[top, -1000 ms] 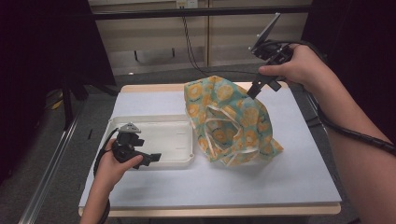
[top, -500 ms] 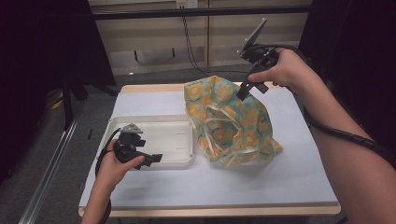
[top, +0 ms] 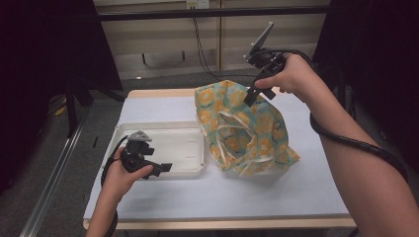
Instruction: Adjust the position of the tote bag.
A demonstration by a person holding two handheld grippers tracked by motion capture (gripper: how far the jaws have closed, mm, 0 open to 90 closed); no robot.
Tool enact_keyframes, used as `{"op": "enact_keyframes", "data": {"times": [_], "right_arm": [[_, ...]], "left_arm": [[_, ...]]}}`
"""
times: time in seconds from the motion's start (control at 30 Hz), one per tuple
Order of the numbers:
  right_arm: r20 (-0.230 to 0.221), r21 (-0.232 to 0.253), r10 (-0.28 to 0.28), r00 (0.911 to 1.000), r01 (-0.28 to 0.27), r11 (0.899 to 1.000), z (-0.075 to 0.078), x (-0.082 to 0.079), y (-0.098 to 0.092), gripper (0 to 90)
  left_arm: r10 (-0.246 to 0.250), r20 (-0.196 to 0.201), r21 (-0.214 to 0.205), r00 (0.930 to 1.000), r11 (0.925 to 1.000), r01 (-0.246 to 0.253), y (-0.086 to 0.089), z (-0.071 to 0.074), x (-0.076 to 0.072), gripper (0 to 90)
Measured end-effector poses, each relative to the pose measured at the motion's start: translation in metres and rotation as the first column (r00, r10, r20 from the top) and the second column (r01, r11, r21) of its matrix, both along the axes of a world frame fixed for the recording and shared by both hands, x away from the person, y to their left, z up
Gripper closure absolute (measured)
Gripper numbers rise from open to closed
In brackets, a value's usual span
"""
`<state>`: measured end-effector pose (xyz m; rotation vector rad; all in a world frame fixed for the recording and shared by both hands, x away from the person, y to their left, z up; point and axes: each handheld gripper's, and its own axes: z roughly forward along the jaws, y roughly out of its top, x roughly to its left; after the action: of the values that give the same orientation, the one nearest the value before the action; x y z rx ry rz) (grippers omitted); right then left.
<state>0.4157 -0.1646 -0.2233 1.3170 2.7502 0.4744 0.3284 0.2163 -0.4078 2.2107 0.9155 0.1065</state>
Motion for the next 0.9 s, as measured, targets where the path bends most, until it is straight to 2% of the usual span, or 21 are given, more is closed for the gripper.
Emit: {"op": "enact_keyframes", "data": {"times": [0.17,0.27,0.43,0.57,0.67,0.8,0.9], "right_arm": [[-0.003,-0.016,0.001,1.0000,-0.001,1.000,-0.002,0.002,0.000,19.9],[-0.002,-0.024,0.002,1.0000,-0.002,1.000,-0.005,0.003,0.002,20.4],[-0.014,-0.036,0.031,0.9994,-0.032,0.999,-0.010,0.005,0.008,23.6],[-0.008,-0.058,0.035,0.9994,-0.035,0.998,-0.012,0.007,0.013,28.1],[-0.015,-0.072,0.027,0.9995,-0.028,0.997,-0.014,0.007,0.015,31.8],[-0.029,-0.054,0.018,0.9994,-0.019,0.998,-0.019,0.010,0.015,36.3],[-0.045,-0.051,-0.012,0.9989,0.009,0.999,-0.022,0.011,0.016,39.2]], "left_arm": [[-0.002,0.001,-0.010,1.0000,0.9999,0.002,-0.001,0.001,0.000,4.9],[0.004,0.007,-0.002,1.0000,1.0000,-0.004,-0.001,0.000,0.000,4.9],[0.003,0.001,-0.007,1.0000,1.0000,-0.003,0.000,-0.001,0.001,4.9],[0.002,0.001,-0.008,1.0000,1.0000,-0.002,-0.001,-0.002,0.001,4.9],[0.002,0.002,-0.008,1.0000,1.0000,-0.002,-0.001,-0.002,0.001,4.9],[0.003,0.001,-0.006,1.0000,1.0000,-0.003,0.000,-0.002,0.001,4.9],[0.003,-0.005,-0.003,1.0000,1.0000,-0.003,0.000,-0.002,0.002,4.9]]}}
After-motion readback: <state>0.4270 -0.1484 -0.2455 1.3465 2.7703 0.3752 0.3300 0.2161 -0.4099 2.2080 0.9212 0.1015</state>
